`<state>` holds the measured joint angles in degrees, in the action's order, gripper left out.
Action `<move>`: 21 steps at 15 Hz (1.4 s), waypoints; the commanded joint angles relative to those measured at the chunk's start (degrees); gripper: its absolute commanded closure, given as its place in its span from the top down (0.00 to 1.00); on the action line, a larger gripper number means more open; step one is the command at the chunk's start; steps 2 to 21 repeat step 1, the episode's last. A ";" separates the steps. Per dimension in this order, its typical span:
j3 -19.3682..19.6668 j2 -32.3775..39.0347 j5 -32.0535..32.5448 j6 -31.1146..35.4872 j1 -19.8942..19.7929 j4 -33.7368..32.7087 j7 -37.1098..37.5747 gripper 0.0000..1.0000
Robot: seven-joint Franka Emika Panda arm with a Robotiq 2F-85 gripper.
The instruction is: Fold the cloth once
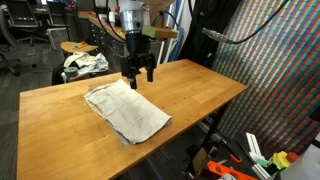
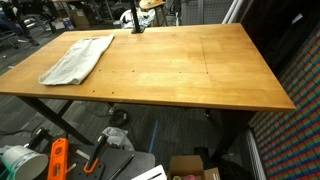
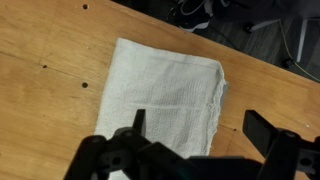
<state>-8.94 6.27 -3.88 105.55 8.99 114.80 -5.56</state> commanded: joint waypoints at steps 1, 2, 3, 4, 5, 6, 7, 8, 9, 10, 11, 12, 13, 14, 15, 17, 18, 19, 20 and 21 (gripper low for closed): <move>-0.04 0.07 0.02 -0.18 -0.07 -0.01 0.04 1.00; -0.04 0.07 0.02 -0.18 -0.07 -0.01 0.04 1.00; -0.04 0.07 0.02 -0.18 -0.07 -0.01 0.04 1.00; -0.04 0.07 0.02 -0.18 -0.07 -0.01 0.04 1.00; -0.04 0.07 0.02 -0.18 -0.07 -0.01 0.04 1.00; -0.04 0.07 0.02 -0.18 -0.07 -0.01 0.04 1.00; -0.04 0.07 0.02 -0.18 -0.07 -0.01 0.04 1.00; -0.04 0.07 0.02 -0.18 -0.07 -0.01 0.04 1.00; -0.04 0.07 0.02 -0.18 -0.07 -0.01 0.04 1.00; -0.04 0.07 0.02 -0.18 -0.07 -0.01 0.04 1.00; -0.04 0.07 0.02 -0.18 -0.07 -0.01 0.04 1.00; -0.04 0.07 0.02 -0.18 -0.07 -0.01 0.04 1.00; -0.04 0.07 0.02 -0.18 -0.07 -0.01 0.04 1.00; -0.04 0.07 0.02 -0.18 -0.07 -0.01 0.04 1.00; -0.04 0.07 0.02 -0.18 -0.07 -0.01 0.04 1.00; -0.04 0.07 0.02 -0.18 -0.07 -0.01 0.04 1.00; -0.04 0.07 0.02 -0.18 -0.07 -0.01 0.04 1.00; -0.04 0.07 0.02 -0.18 -0.07 -0.01 0.04 1.00; -0.04 0.07 0.02 -0.18 -0.07 -0.01 0.04 1.00; -0.04 0.07 0.02 -0.18 -0.07 -0.01 0.04 1.00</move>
